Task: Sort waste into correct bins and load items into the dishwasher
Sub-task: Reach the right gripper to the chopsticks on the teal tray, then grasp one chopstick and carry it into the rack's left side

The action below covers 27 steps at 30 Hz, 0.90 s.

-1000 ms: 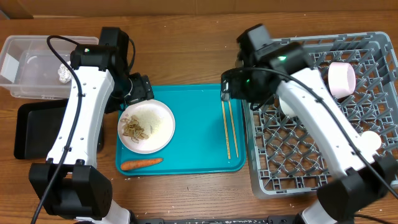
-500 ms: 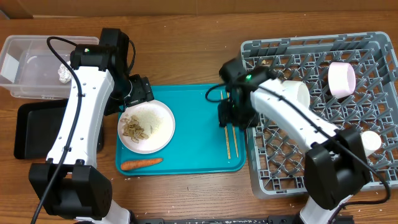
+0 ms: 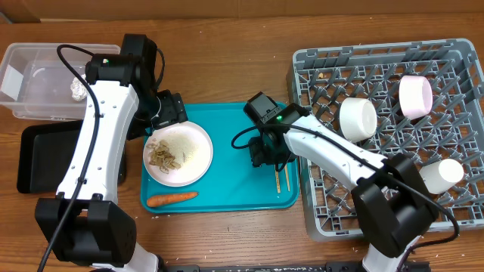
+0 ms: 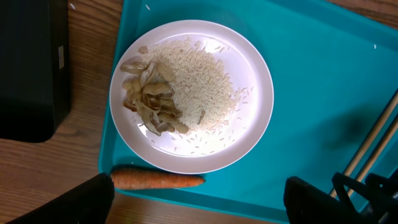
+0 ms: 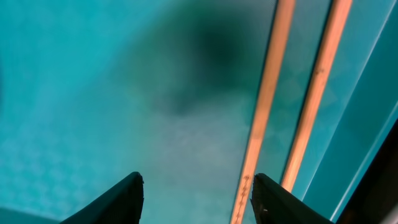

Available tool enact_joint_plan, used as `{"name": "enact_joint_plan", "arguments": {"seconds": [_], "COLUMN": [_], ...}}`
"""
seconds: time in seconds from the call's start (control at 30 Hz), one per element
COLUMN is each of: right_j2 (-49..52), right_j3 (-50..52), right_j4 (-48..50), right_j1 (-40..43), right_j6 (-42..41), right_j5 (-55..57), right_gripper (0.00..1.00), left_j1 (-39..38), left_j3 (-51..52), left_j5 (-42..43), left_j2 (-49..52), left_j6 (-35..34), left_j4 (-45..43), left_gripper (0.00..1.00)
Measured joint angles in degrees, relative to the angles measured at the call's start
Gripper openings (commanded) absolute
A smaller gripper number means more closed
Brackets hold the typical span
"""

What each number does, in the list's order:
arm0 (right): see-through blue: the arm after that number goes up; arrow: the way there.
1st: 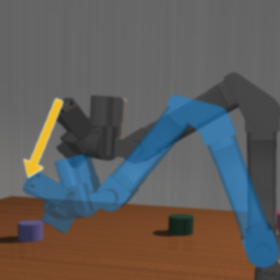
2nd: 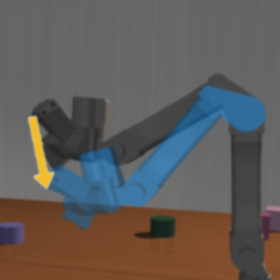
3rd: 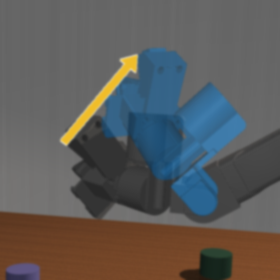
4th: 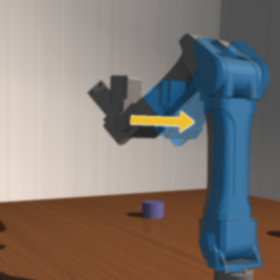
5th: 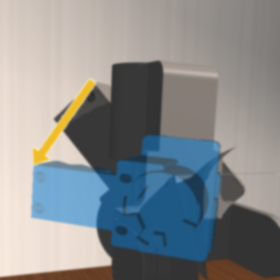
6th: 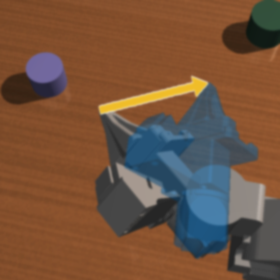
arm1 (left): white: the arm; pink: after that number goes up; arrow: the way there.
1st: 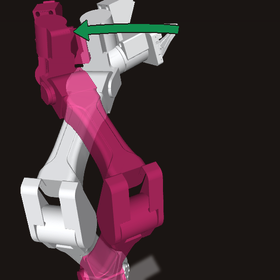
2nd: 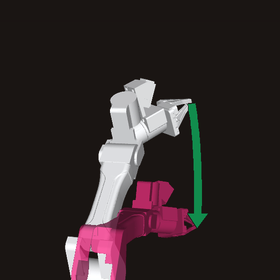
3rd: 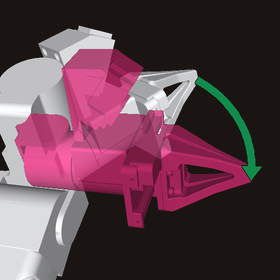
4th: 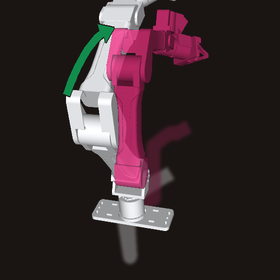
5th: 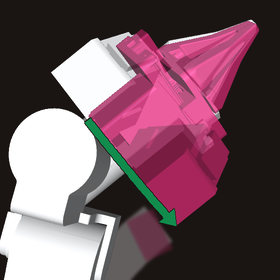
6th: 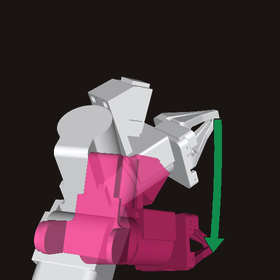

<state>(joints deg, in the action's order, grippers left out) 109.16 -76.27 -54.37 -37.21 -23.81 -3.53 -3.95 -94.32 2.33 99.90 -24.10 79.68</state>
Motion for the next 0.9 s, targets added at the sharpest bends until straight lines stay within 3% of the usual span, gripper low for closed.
{"name": "enact_joint_plan", "arguments": {"seconds": [0.37, 0.57, 0.83, 0.9], "right_j2": [5.14, 5.33, 5.44, 5.44], "right_j3": [-0.02, -0.02, -0.13, -0.24], "right_j4": [1.79, 1.03, -0.07, -0.66], "right_j1": [0.0, 0.0, 0.0, 0.0], "right_j6": [-0.98, -1.42, -3.19, -3.21], "right_j5": [2.36, 4.22, 4.98, 4.98], "right_gripper": [0.49, 0.25, 0.04, 0.04], "left_j1": [0.0, 0.0, 0.0, 0.0], "left_j3": [0.0, 0.0, 0.0, 0.0], "left_j5": [0.0, 0.0, 0.0, 0.0], "left_j2": [0.0, 0.0, 0.0, 0.0], "left_j6": [0.0, -0.02, -0.02, 0.0], "left_j4": [-2.54, -2.93, -2.97, -2.95], "left_gripper": [0.92, 0.93, 0.92, 0.92]}}
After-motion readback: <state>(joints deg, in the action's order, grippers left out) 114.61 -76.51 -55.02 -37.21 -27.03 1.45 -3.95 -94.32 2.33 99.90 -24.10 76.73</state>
